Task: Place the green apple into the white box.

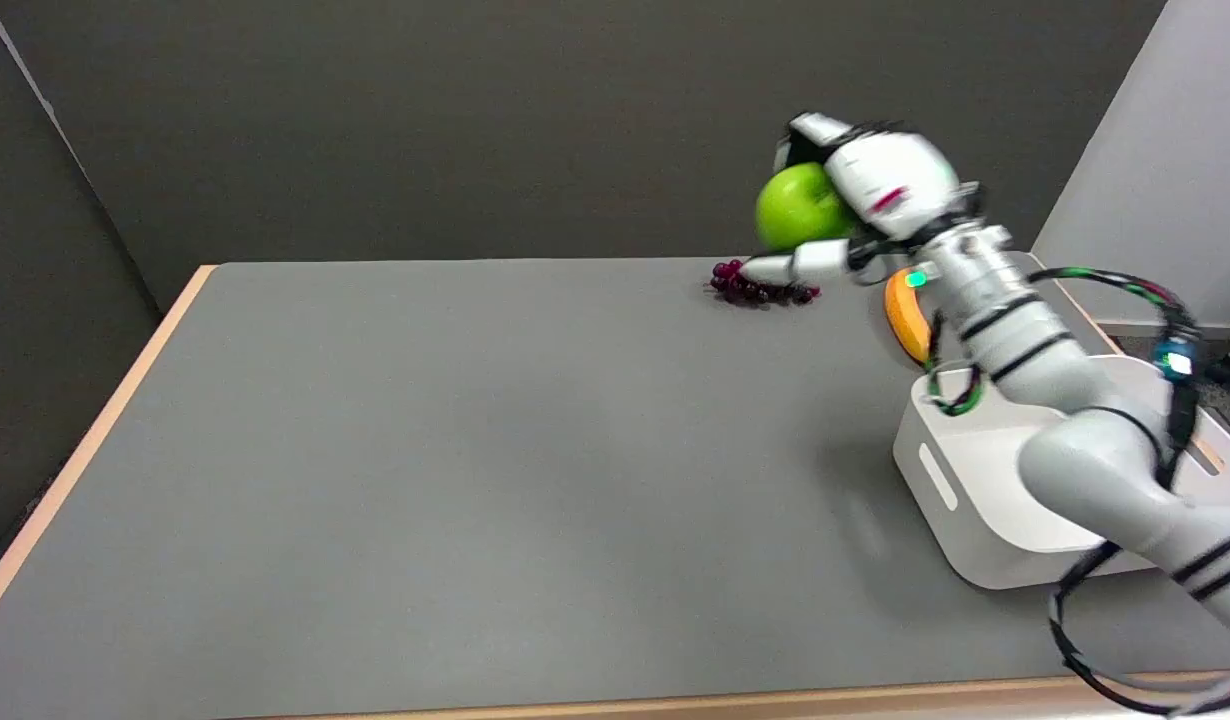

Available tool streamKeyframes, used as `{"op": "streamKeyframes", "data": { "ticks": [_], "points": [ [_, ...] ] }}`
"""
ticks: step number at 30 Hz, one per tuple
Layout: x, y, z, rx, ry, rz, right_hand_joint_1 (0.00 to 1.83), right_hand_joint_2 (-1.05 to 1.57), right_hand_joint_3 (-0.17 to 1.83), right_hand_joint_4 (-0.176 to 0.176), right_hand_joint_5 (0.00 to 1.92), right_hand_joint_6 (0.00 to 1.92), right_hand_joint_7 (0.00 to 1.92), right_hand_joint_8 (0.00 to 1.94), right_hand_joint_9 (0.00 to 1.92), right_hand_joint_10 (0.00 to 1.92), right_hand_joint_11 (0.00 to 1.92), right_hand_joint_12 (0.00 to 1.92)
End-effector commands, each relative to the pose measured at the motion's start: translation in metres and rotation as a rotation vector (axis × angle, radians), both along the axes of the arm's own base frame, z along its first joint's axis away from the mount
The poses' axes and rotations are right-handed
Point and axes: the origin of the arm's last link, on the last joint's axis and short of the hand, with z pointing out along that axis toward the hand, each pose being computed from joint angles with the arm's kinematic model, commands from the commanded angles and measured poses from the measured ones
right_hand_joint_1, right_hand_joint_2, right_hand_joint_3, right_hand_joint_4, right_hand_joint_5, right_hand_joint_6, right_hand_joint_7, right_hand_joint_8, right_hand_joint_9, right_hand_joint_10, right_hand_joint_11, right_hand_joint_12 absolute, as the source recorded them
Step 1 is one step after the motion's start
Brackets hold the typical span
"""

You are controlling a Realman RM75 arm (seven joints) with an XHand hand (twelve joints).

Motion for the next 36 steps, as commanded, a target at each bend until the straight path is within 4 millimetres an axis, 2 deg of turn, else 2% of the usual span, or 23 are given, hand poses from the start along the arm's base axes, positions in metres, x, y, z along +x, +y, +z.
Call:
{"op": "streamKeyframes", "data": {
  "ticks": [1,3,8,10,11,19,24,25,26,27,33,36],
  "points": [
    [0.022,0.152,0.123,-0.457,-0.213,0.422,1.12,1.18,0.38,-0.108,0.48,1.62,0.69,1.74,0.76,1.88,0.57,1.92],
    [0.014,0.167,0.126,-0.500,-0.209,0.429,1.11,1.18,0.38,-0.110,0.48,1.62,0.69,1.74,0.75,1.89,0.54,1.92],
    [-0.008,0.188,0.128,-0.574,-0.223,0.424,1.14,1.18,0.38,-0.131,0.48,1.60,0.69,1.73,0.75,1.91,0.52,1.92],
    [-0.016,0.194,0.129,-0.598,-0.236,0.422,1.30,1.07,0.54,-0.171,0.47,1.55,0.66,1.67,0.71,1.92,0.52,1.92],
    [-0.022,0.197,0.131,-0.614,-0.244,0.418,1.32,1.06,0.56,-0.176,0.47,1.55,0.66,1.66,0.70,1.92,0.53,1.92],
    [-0.064,0.216,0.144,-0.749,-0.299,0.348,1.32,1.07,0.53,-0.176,0.47,1.54,0.66,1.65,0.69,1.92,0.52,1.92],
    [-0.080,0.216,0.135,-0.743,-0.306,0.305,1.32,1.08,0.52,-0.176,0.47,1.54,0.66,1.65,0.69,1.92,0.51,1.92],
    [-0.082,0.221,0.127,-0.755,-0.360,0.310,1.32,1.08,0.52,-0.176,0.47,1.54,0.66,1.65,0.69,1.92,0.52,1.92],
    [-0.080,0.240,0.109,-0.809,-0.534,0.336,1.32,1.08,0.53,-0.176,0.47,1.54,0.66,1.65,0.69,1.92,0.52,1.92],
    [-0.091,0.215,0.127,-0.756,-0.263,0.260,1.32,1.07,0.53,-0.176,0.47,1.54,0.67,1.65,0.69,1.92,0.53,1.92],
    [-0.121,0.223,0.117,-0.786,-0.239,0.191,1.33,1.00,0.65,-0.176,0.50,1.55,0.71,1.63,0.71,1.92,0.64,1.92],
    [-0.125,0.226,0.112,-0.789,-0.262,0.188,1.33,0.99,0.67,-0.176,0.51,1.56,0.71,1.64,0.71,1.92,0.65,1.92]
  ]
}}
